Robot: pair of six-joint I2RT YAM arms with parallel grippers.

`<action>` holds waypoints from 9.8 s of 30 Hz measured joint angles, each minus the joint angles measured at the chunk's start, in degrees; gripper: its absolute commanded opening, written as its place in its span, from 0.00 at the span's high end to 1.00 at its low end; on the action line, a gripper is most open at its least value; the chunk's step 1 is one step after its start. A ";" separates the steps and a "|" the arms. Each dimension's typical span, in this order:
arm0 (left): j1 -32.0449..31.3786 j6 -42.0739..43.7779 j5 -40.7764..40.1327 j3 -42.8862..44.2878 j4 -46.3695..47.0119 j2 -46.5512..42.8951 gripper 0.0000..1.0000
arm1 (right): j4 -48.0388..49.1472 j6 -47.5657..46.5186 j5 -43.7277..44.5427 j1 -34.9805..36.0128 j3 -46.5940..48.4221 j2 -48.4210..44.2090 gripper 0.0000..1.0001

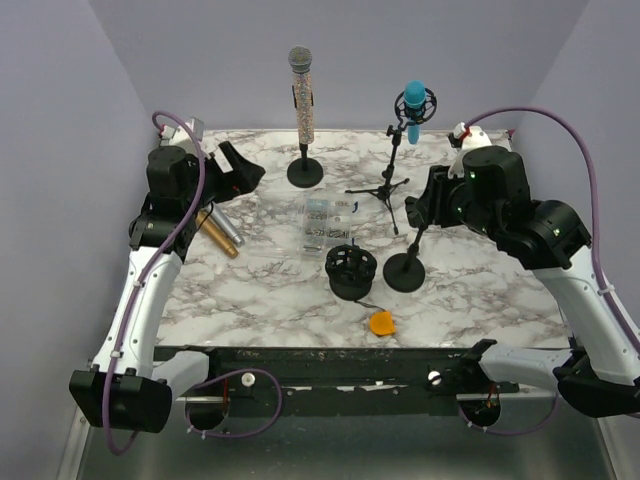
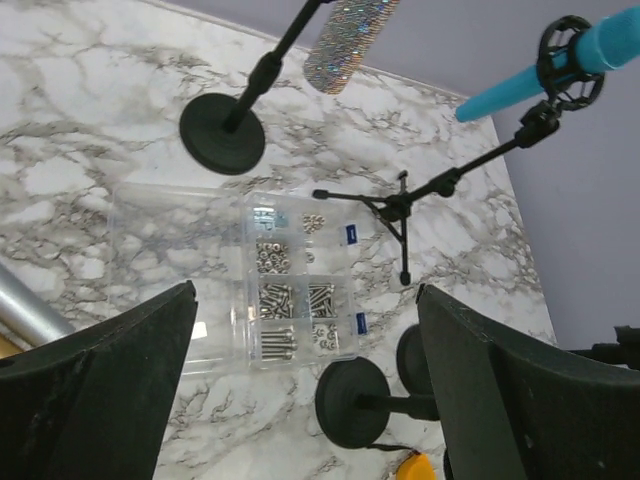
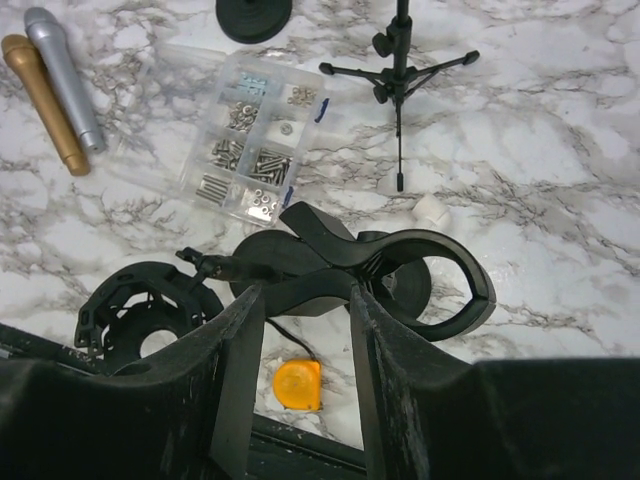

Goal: Remove the microphone from the stand

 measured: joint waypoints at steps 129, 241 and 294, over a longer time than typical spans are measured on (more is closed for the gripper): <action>-5.44 1.25 10.12 -0.04 4.07 0.55 0.13 | 42.53 -33.27 25.22 -6.71 34.56 43.89 0.92; 25.51 -17.38 -9.86 -25.44 6.69 13.33 0.82 | 43.45 22.14 -19.87 3.02 -27.45 -7.96 0.00; 9.92 -13.81 4.04 -19.21 13.88 -0.87 0.13 | 26.40 9.09 10.91 0.20 -8.81 9.03 0.04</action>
